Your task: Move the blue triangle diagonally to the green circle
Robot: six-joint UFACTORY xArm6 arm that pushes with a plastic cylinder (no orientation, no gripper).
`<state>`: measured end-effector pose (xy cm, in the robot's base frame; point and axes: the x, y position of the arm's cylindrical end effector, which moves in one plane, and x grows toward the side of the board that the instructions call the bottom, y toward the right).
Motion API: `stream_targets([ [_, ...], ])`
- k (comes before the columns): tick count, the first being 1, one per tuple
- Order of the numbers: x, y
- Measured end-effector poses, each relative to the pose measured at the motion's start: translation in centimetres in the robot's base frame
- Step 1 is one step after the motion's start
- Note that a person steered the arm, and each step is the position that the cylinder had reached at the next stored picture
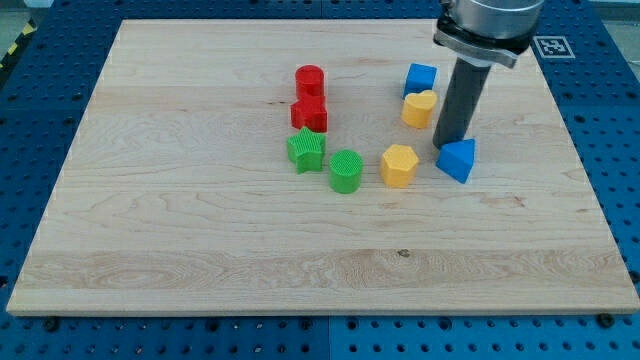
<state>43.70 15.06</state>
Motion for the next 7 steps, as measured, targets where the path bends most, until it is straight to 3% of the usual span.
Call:
stream_targets([
  [2,1.2,5.8],
  [7,2.2,3.7],
])
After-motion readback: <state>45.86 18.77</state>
